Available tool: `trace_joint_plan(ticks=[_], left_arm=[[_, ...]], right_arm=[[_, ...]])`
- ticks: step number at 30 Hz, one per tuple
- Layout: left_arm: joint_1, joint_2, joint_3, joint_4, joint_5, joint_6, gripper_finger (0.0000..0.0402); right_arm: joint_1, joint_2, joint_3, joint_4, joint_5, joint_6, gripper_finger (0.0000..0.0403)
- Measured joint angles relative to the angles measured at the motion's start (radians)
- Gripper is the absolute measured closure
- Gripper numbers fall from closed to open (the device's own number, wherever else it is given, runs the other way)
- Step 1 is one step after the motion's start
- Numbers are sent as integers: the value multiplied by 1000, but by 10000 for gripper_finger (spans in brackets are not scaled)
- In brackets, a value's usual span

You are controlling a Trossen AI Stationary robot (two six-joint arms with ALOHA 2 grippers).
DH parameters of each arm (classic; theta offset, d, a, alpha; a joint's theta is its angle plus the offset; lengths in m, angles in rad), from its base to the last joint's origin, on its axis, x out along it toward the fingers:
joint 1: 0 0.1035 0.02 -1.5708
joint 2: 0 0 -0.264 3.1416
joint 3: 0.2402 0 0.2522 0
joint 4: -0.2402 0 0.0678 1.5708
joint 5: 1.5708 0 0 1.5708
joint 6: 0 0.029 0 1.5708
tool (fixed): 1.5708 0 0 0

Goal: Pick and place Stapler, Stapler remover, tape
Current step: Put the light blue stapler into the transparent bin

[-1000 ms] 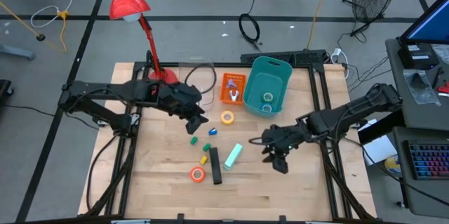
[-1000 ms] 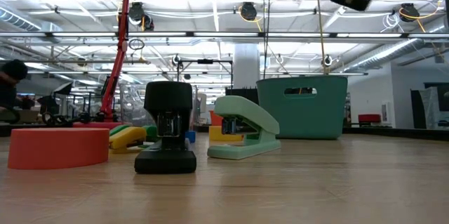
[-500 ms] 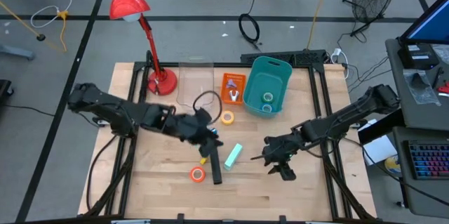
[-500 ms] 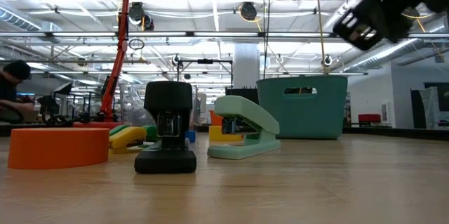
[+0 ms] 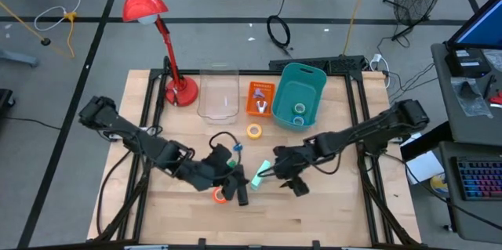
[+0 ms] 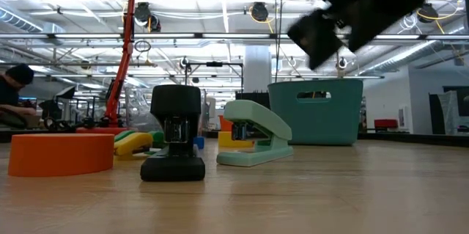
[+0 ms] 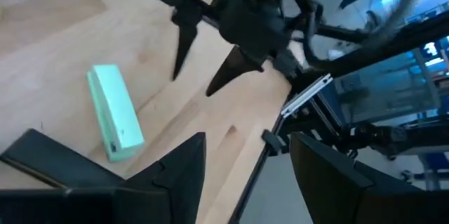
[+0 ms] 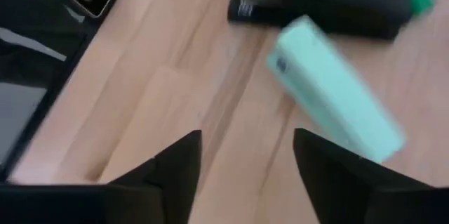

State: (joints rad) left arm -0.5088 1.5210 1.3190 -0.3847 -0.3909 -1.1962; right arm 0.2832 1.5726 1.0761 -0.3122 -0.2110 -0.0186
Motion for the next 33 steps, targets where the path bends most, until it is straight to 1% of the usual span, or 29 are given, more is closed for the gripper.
trace_joint_plan(ticks=[2,6,10,12,16,19,22,27,30,33], left_arm=[[-20,-4,0,14,-31,-16,192],[-47,-3,0,25,-77,-22,192],[-61,-4,0,39,-83,-40,192],[-71,-4,0,45,-82,-45,192],[-89,-4,0,47,-95,-66,192],[-105,-4,0,47,-132,-77,192],[-115,-4,0,45,-137,-83,193],[-116,-4,0,44,-152,-88,192],[-115,-4,0,44,-162,-88,193],[-116,-4,0,44,-162,-88,193]], right_arm=[[-6,44,71,-14,30,-53,150],[-14,132,166,-78,89,-178,113],[-15,216,198,-100,135,-285,100],[-16,248,198,-98,140,-334,100],[-15,280,198,-126,252,-390,106],[-15,287,198,-111,339,-396,111],[-16,275,198,-84,371,-384,115],[-17,272,198,-73,364,-362,125],[-22,271,195,-79,314,-346,138],[-23,271,174,-66,312,-333,152]])
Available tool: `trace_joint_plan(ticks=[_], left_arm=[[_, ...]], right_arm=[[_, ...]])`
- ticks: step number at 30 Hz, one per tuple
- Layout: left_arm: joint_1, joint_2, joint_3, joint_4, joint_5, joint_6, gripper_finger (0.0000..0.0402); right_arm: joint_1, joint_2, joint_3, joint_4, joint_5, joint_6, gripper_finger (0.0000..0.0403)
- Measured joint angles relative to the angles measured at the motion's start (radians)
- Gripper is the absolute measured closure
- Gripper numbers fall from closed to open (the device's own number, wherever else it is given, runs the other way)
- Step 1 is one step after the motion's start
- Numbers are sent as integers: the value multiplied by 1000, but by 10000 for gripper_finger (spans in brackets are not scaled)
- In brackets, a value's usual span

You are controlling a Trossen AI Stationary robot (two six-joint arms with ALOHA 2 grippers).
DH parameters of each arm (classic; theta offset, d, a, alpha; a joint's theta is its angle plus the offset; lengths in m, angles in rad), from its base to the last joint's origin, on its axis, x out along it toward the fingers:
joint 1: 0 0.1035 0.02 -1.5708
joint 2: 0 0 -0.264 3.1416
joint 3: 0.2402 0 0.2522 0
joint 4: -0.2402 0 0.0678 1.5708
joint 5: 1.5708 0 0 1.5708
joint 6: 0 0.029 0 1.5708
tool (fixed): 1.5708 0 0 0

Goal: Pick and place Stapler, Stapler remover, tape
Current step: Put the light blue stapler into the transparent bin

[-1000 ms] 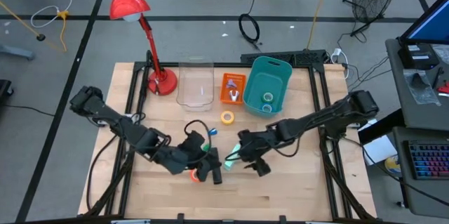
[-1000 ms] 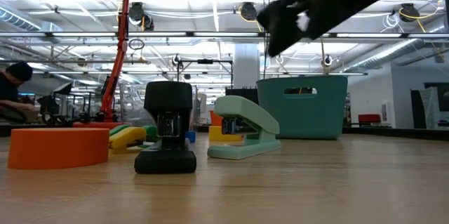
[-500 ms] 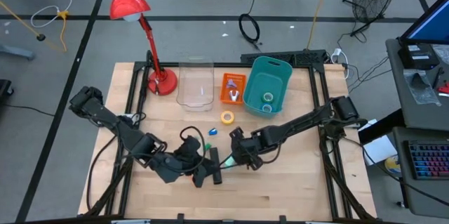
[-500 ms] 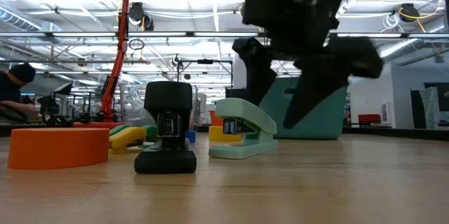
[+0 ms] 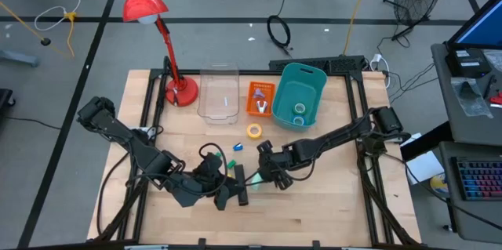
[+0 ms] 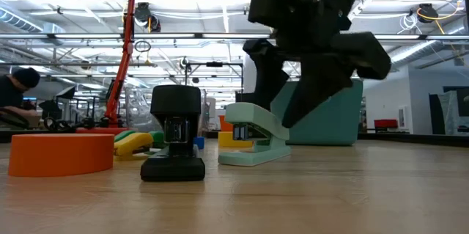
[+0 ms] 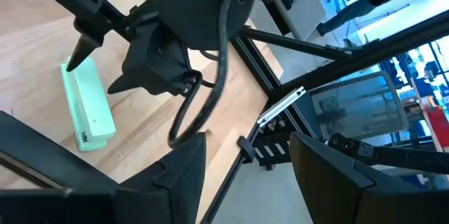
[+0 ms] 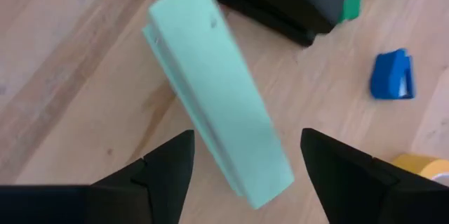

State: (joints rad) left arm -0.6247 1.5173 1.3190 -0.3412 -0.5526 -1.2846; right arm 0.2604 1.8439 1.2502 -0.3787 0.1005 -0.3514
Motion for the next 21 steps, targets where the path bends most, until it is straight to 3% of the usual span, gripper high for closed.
trace_joint_plan(ticks=[11,17,21], left_arm=[[0,0,0,1,0,-4,193],[2,0,0,1,0,-3,192],[2,0,0,1,0,-3,192]], right_arm=[[0,-3,-36,16,-18,102,201],[1,-3,-37,4,-22,166,248],[2,-5,-37,-2,-86,203,280]])
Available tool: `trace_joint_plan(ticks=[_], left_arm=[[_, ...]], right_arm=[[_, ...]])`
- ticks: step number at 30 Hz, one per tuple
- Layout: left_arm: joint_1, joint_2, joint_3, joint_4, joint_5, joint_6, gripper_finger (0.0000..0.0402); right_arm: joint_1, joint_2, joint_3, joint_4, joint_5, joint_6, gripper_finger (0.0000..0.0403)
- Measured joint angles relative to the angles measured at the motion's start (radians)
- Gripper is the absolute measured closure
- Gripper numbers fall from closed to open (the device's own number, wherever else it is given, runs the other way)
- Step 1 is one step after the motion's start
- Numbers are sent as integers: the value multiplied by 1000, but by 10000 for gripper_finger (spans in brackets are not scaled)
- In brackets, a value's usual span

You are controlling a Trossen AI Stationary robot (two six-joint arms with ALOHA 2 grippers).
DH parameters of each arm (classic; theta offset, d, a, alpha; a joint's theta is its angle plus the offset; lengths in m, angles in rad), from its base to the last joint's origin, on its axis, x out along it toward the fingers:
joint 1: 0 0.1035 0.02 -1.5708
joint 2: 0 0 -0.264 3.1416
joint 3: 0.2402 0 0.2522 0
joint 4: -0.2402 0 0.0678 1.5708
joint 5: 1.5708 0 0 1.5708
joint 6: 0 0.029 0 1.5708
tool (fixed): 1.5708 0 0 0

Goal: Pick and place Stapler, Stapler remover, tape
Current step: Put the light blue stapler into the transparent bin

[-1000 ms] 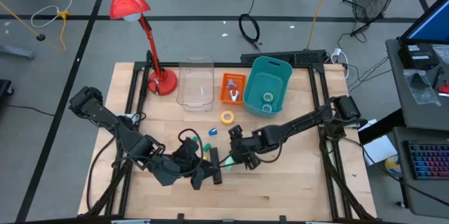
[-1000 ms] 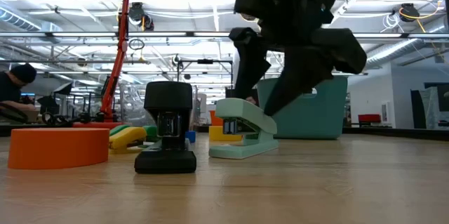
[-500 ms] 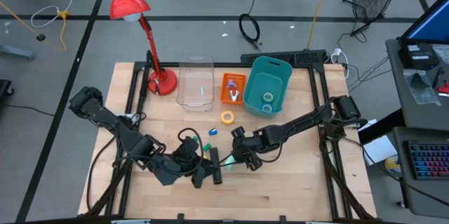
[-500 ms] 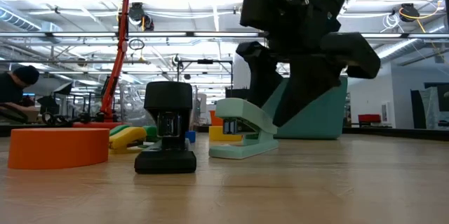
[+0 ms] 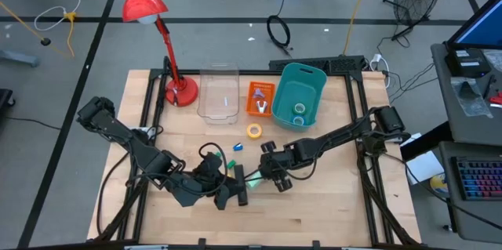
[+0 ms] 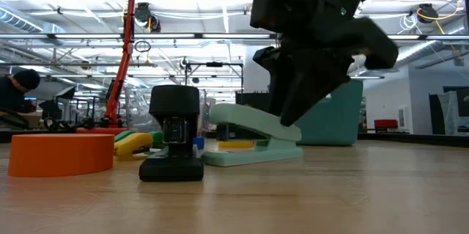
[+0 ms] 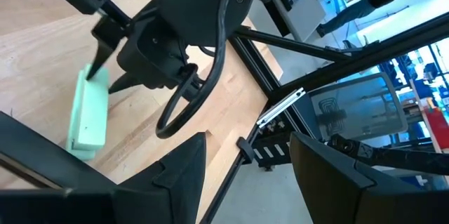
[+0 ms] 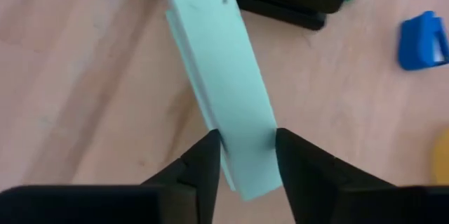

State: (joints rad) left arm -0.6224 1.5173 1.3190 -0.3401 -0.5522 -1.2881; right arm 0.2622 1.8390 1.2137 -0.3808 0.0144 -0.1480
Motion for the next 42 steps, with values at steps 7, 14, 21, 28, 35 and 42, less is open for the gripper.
trace_joint_plan(ticks=[7,14,21,28,35,42], left_arm=[[0,0,0,0,0,0,192],[0,0,0,0,0,3,192],[0,0,0,0,0,10,193],[0,0,0,-7,0,10,192],[0,0,0,-8,0,10,192],[0,0,0,-8,0,2,192]], right_arm=[[14,-12,-2,-1,-40,12,302],[33,-11,1,-1,3,58,260],[36,-10,1,9,6,88,206],[40,-24,-2,36,10,103,171],[39,-21,-1,67,10,98,159],[35,-6,-16,113,10,78,164]])
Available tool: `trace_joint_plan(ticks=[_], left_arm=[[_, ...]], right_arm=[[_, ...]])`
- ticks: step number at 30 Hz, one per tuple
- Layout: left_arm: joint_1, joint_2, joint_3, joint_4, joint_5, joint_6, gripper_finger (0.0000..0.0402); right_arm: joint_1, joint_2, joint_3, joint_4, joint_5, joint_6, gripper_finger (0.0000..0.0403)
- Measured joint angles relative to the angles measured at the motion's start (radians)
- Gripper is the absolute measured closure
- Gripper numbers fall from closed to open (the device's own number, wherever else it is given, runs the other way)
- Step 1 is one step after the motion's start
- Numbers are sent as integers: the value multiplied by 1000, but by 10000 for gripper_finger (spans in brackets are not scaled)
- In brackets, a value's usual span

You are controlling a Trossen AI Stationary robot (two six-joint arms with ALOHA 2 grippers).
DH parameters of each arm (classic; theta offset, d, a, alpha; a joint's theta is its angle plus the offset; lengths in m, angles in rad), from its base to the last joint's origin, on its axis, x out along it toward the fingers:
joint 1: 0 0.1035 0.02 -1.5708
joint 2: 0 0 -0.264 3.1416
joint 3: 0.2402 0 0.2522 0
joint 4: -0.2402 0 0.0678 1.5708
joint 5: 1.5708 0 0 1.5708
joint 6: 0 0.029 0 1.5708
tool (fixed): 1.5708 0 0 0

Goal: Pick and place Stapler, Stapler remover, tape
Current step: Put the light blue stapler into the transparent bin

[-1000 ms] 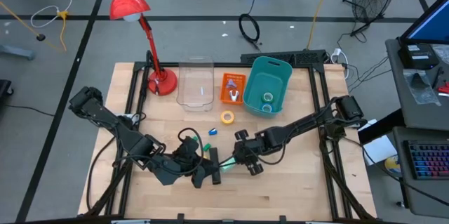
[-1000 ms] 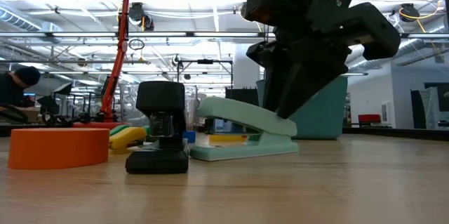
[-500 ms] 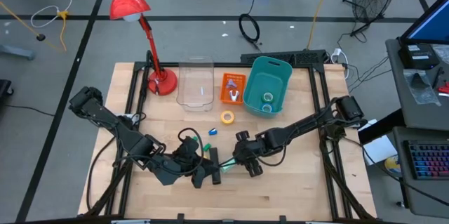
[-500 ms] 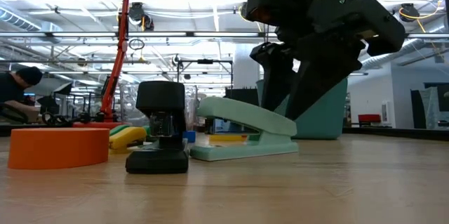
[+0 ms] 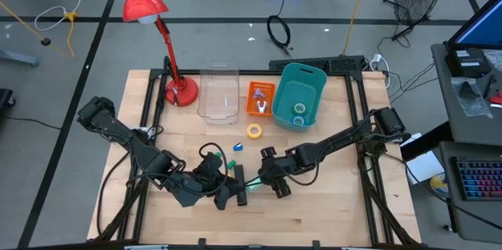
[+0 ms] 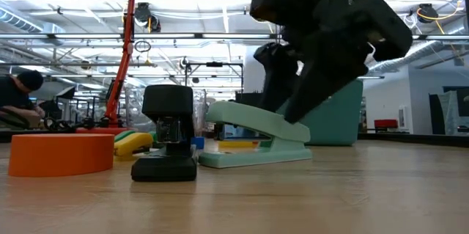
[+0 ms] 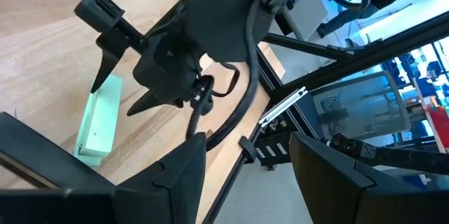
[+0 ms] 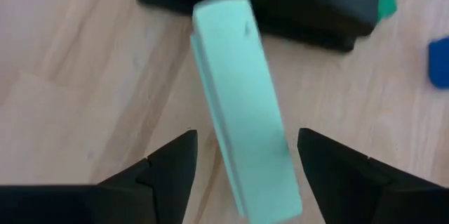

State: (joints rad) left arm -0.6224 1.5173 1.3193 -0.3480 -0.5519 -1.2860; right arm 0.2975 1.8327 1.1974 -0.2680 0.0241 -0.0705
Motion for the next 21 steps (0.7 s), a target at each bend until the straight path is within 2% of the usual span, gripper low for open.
trace_joint_plan(ticks=[9,21], left_arm=[[0,0,0,1,1,-6,192],[10,0,0,1,4,-3,192]], right_arm=[[-24,0,-57,5,-1,10,203],[-28,-4,-95,9,-52,117,273]])
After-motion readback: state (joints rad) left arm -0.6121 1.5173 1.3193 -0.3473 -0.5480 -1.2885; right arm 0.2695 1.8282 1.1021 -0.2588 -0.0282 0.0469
